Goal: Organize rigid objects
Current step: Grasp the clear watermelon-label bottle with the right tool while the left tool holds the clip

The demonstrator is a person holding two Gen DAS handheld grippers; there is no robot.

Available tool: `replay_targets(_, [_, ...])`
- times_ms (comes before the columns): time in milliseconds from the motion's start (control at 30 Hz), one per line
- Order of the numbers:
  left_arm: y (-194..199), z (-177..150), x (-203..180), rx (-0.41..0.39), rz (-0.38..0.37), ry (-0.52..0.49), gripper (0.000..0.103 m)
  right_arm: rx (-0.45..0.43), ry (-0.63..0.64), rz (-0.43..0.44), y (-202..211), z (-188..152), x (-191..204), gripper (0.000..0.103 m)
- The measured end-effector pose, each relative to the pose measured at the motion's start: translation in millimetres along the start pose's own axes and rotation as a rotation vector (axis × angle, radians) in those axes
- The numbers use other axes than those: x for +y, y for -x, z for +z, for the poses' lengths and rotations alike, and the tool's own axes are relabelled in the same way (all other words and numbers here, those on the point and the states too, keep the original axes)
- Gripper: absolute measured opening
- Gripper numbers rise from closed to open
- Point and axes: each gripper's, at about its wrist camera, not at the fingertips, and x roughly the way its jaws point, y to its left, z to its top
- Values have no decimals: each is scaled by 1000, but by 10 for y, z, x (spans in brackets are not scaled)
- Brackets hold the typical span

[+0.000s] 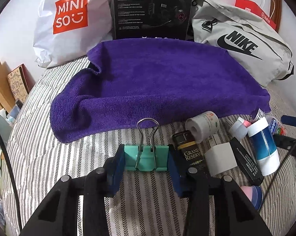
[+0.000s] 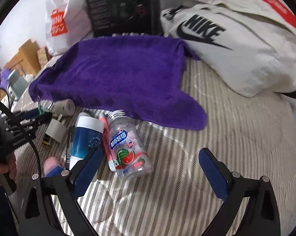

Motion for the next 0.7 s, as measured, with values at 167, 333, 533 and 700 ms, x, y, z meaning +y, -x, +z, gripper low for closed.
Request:
replay_targets(167, [1,-4,1,-2,2,8,39,17,48,-2,-211,8,-9,93])
replay_targets(333, [1,-2,5,-4,-1,7,39,15,15,16,-271,45,-116,92])
replay_targets(533, [6,-9,7,-7,-2,6,39,29,85,-10,-289,-1,-53,76])
replay_targets(700, [7,-7,0,-6,-1,5,39,4,136,0,-344,35,-60,85])
